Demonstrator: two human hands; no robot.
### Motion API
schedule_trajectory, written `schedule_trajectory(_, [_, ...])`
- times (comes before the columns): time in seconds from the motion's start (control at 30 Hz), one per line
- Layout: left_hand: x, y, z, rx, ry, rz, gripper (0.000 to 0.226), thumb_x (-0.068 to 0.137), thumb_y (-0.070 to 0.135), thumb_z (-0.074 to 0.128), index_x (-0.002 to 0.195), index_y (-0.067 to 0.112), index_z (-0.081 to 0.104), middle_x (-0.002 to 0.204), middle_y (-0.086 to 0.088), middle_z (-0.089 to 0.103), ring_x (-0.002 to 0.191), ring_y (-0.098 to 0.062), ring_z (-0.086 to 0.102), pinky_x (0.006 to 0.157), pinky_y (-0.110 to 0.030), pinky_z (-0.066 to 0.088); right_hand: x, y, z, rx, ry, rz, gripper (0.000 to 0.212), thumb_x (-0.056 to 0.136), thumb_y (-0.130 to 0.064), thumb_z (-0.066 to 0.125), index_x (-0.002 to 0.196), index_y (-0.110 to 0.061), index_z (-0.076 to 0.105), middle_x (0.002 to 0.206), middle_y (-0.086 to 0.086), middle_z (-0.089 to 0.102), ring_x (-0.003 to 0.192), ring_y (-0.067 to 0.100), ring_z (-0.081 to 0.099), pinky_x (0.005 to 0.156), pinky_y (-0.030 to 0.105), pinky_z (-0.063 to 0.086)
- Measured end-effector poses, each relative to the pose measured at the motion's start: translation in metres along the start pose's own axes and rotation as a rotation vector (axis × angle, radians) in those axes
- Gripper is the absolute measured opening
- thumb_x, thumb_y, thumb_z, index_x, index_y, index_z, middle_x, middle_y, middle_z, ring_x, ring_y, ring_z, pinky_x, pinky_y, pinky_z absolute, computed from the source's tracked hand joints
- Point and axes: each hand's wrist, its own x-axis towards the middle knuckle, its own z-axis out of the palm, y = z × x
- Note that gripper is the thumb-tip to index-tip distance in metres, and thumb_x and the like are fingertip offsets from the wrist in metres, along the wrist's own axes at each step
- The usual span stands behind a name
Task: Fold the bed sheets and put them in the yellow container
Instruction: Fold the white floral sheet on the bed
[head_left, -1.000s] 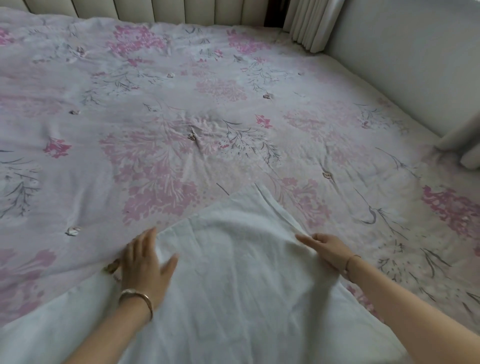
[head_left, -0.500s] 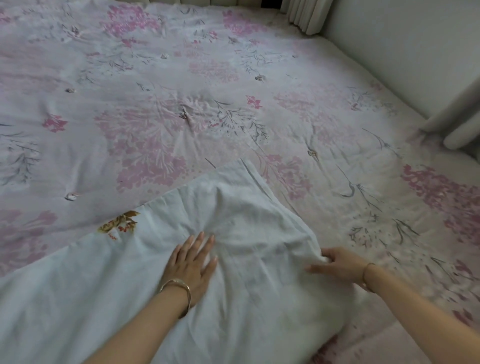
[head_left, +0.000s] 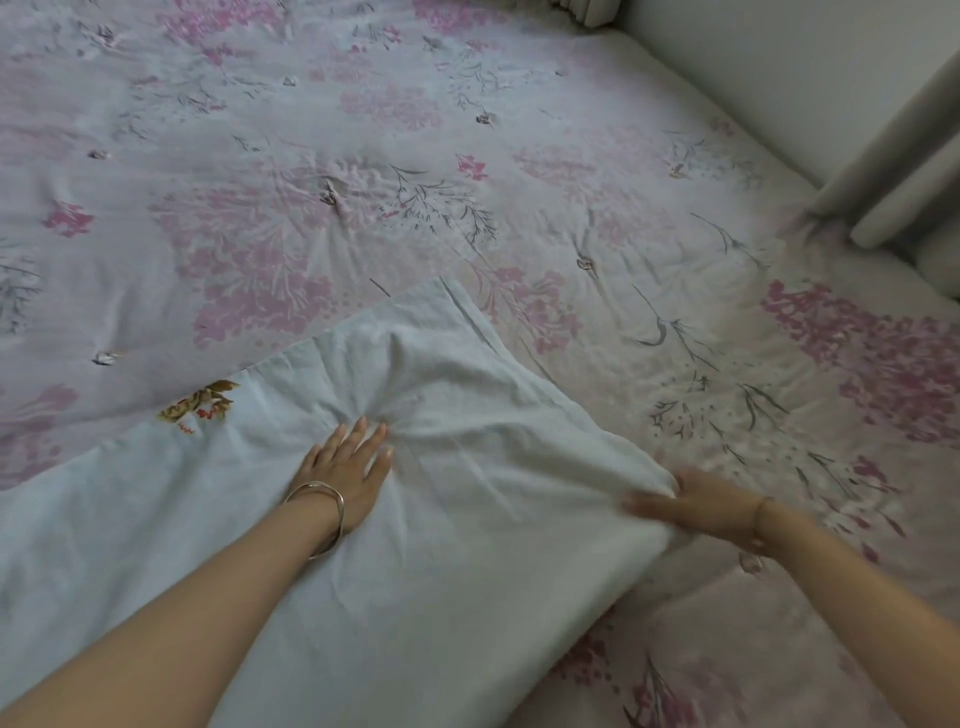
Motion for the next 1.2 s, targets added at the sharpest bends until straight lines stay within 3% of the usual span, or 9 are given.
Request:
schedule_trajectory(0.1, [-0.003,0.0,0.001,0.004,0.008,0.002,0.052,0.099,0.046,0.009,0.148,0.036,-0.005,0.157,0.01,-0.013,0.145,-0.012,-0.011,0.117,-0.034,-0.003,-0.01,0.019,-0.004,0.238,0.135,0.012,0.06,0.044,-0.064,0.076,0.074,-0.012,0.071,0.073,0.006,0.071,0.064,0.015,0.067,0.06,0.024,0.05])
schedule_trajectory(0.23, [-0.003,0.001,-0.001,0.002,0.027,0.004,0.053,0.098,0.048,0.007,0.148,0.036,-0.006,0.157,0.01,-0.014,0.144,-0.012,-0.013,0.118,-0.035,-0.004,-0.012,0.04,0.024,0.283,0.027,0.034,0.083,0.042,-0.068,0.079,0.1,-0.009,0.072,0.097,0.006,0.074,0.091,0.02,0.069,0.088,0.036,0.053])
schedule_trajectory(0.3, [-0.006,0.003,0.001,0.007,0.044,-0.007,0.055,0.097,0.051,0.007,0.148,0.036,-0.007,0.156,0.01,-0.017,0.144,-0.011,-0.016,0.117,-0.036,-0.006,-0.015,0.047,0.017,0.352,0.145,-0.005,0.088,0.038,-0.073,0.077,0.092,-0.003,0.073,0.089,0.012,0.074,0.083,0.023,0.07,0.078,0.036,0.055])
schedule_trajectory(0.5, [-0.017,0.013,0.013,0.037,0.124,-0.063,0.063,0.093,0.059,0.005,0.147,0.033,-0.015,0.154,0.008,-0.024,0.142,-0.015,-0.022,0.117,-0.04,-0.009,-0.013,0.051,0.025,-0.107,0.189,0.093,0.062,0.055,-0.073,0.066,0.057,-0.021,0.031,0.05,-0.008,0.03,0.045,0.007,0.028,0.048,0.022,0.02])
schedule_trajectory(0.7, [-0.02,0.036,0.033,-0.02,0.298,0.048,0.066,0.073,0.069,-0.013,0.134,0.05,-0.029,0.149,0.018,-0.027,0.143,-0.016,-0.019,0.112,-0.047,-0.017,0.016,0.007,0.032,0.011,0.147,-0.062,0.021,0.081,-0.046,0.066,0.075,-0.03,0.053,0.077,-0.013,0.057,0.069,0.002,0.054,0.057,0.011,0.039])
schedule_trajectory(0.8, [-0.014,0.038,0.038,-0.026,0.334,0.031,0.067,0.074,0.068,-0.013,0.137,0.05,-0.025,0.149,0.02,-0.027,0.143,-0.016,-0.021,0.112,-0.045,-0.018,0.012,0.023,0.01,0.048,0.284,-0.18,0.012,0.082,-0.034,0.069,0.076,-0.028,0.061,0.062,-0.016,0.063,0.062,0.001,0.058,0.049,0.005,0.039])
schedule_trajectory(0.87, [-0.011,0.036,0.042,0.003,0.35,0.022,0.067,0.075,0.068,-0.013,0.138,0.047,-0.023,0.153,0.017,-0.022,0.142,-0.016,-0.021,0.112,-0.044,-0.017,0.011,0.041,0.006,-0.012,0.248,-0.134,0.018,0.077,-0.035,0.074,0.069,-0.024,0.062,0.049,-0.019,0.06,0.05,-0.007,0.055,0.047,0.007,0.038])
schedule_trajectory(1.07, [-0.007,0.038,0.049,0.05,0.394,0.006,0.069,0.078,0.068,-0.01,0.14,0.042,-0.02,0.156,0.012,-0.017,0.143,-0.018,-0.018,0.107,-0.043,-0.024,0.042,0.033,0.017,0.125,0.382,-0.069,0.051,0.068,-0.059,0.068,0.1,-0.019,0.063,0.099,-0.004,0.066,0.086,0.006,0.06,0.072,0.019,0.046])
schedule_trajectory(1.2, [-0.006,0.037,0.05,0.058,0.405,0.003,0.069,0.078,0.067,-0.011,0.141,0.04,-0.019,0.156,0.011,-0.017,0.144,-0.019,-0.017,0.111,-0.046,-0.019,0.064,-0.006,0.023,0.082,0.225,-0.006,0.085,0.068,-0.076,0.054,0.098,0.002,0.066,0.091,0.014,0.066,0.076,0.022,0.061,0.068,0.028,0.047])
